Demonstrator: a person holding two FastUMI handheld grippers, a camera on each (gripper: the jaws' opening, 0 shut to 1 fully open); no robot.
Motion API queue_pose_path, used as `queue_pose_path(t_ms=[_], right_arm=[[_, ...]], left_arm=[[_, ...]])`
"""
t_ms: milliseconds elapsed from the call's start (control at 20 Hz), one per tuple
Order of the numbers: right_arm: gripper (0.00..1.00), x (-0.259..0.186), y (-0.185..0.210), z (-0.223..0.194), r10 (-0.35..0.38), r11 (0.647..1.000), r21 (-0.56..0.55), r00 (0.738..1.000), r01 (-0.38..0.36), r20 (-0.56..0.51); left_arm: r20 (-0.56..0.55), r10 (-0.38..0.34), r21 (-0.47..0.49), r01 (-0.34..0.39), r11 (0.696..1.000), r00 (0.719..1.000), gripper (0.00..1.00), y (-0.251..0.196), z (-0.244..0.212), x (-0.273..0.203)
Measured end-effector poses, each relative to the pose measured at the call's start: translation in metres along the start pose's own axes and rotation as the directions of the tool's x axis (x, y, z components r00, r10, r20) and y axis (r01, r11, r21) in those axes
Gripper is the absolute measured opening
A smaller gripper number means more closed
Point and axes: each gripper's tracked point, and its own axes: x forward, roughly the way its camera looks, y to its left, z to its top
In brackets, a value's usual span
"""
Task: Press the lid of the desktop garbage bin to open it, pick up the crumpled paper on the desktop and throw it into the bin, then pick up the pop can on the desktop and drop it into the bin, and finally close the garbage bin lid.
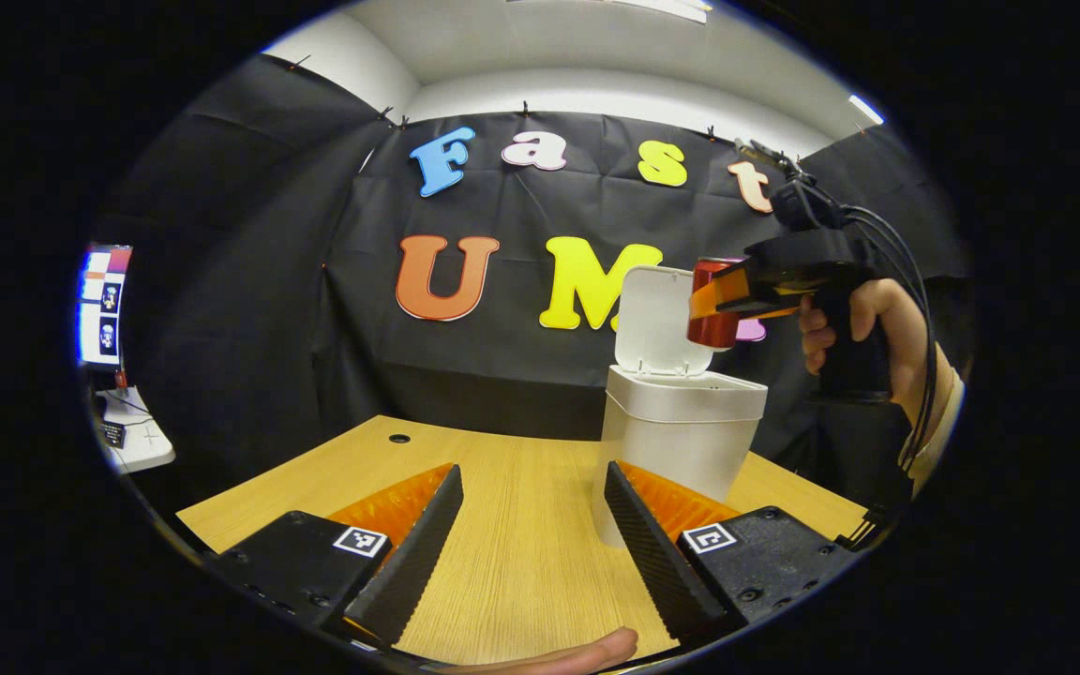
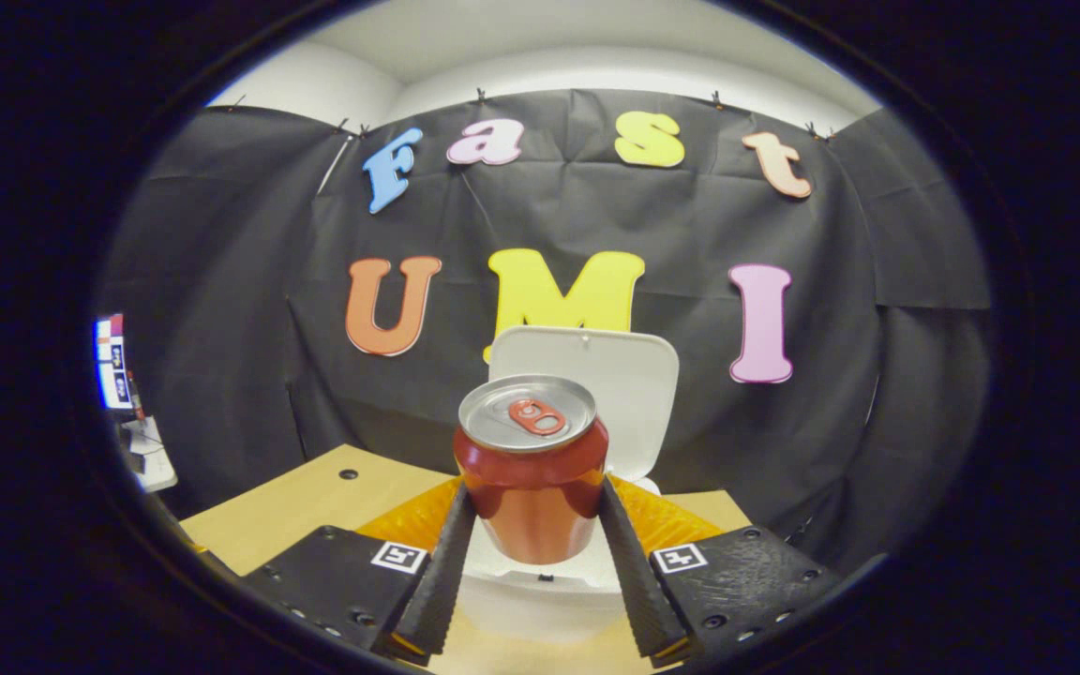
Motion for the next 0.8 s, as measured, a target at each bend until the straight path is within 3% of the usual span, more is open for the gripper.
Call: queue_pose_path(t_ms=[150,350,500,700,800], right_arm=[[0.72,0.029,-0.013,-0.003,-0.055,0.998,-0.001,0.998,0.055,-0.028],[0.72,0.04,-0.021,-0.013,-0.069,0.997,0.034,0.995,0.072,-0.066],[0.75,0.044,-0.019,-0.02,-0.069,0.997,0.031,0.993,0.072,-0.094],[0.8,0.047,-0.016,-0.017,-0.094,0.995,0.017,0.992,0.096,-0.087],[0.87,0.047,-0.01,-0.011,-0.088,0.996,-0.006,0.993,0.088,-0.08]], left_arm=[[-0.011,0.022,0.024,-0.021,0.999,1.0,0.97,0.014,-0.004,0.0],[-0.017,0.013,0.027,-0.012,1.0,1.0,0.97,0.017,-0.006,0.0],[0.001,0.033,0.047,-0.033,0.998,0.999,0.96,0.027,-0.001,-0.003],[0.008,0.0,0.055,0.0,0.998,1.0,0.97,0.021,-0.001,-0.005],[0.008,-0.004,0.056,0.004,0.998,1.0,0.96,0.021,-0.002,-0.004]])
